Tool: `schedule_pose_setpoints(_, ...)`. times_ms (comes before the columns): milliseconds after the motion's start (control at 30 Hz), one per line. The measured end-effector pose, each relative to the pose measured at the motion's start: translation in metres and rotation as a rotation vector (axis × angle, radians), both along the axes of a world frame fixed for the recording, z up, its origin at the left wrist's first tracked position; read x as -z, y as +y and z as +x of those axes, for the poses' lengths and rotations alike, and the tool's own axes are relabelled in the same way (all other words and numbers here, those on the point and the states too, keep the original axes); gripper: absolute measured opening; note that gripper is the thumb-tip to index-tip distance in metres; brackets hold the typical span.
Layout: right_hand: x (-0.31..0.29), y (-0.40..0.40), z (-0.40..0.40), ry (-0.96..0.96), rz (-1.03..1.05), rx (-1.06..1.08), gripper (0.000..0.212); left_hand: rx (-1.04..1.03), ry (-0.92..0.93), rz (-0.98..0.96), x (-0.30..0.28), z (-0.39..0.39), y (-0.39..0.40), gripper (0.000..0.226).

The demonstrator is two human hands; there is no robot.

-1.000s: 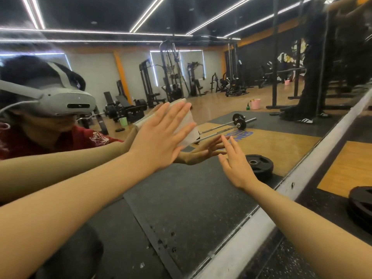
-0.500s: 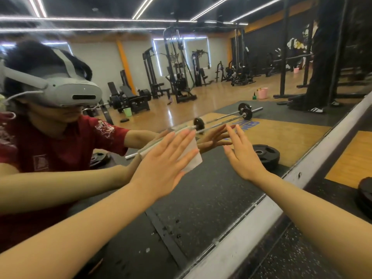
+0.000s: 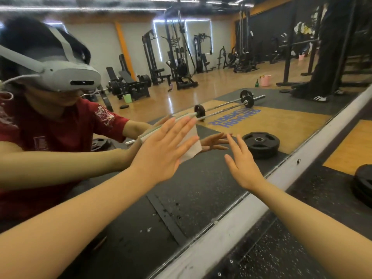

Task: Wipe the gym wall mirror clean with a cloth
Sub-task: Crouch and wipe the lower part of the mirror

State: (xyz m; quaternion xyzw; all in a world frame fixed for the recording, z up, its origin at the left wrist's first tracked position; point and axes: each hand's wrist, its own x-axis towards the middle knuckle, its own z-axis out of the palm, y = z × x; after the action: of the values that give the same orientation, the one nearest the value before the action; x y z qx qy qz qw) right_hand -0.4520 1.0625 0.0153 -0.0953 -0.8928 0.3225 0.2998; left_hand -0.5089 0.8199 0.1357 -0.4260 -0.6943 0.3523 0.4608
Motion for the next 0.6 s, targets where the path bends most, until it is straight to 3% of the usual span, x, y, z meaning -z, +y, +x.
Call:
schedule_pose_setpoints(133,0.009,-0.012,-0.006,-0.009,-0.069,-0.026,0.063,0.069,-0.05,0.061,0.025,0.006,-0.062,0.062)
schedule_pose_setpoints(233,0.009,-0.014,-0.008,0.014,-0.095,-0.027,0.064,0.052,-0.049,0.05,0.029,0.008,-0.064,0.061)
schedule_pose_setpoints(400,0.008,-0.011,-0.008,0.006,-0.076,-0.02,0.064,0.004,-0.026,0.074,0.022,0.004,-0.017,0.061)
schedule_pose_setpoints(500,0.008,-0.012,-0.007,-0.001,-0.054,-0.018,0.065,-0.05,0.006,0.033,-0.008,-0.002,0.04,0.061)
schedule_pose_setpoints(600,0.008,-0.011,-0.008,-0.012,-0.053,-0.016,0.066,-0.067,0.027,0.114,-0.036,-0.008,0.086,0.061)
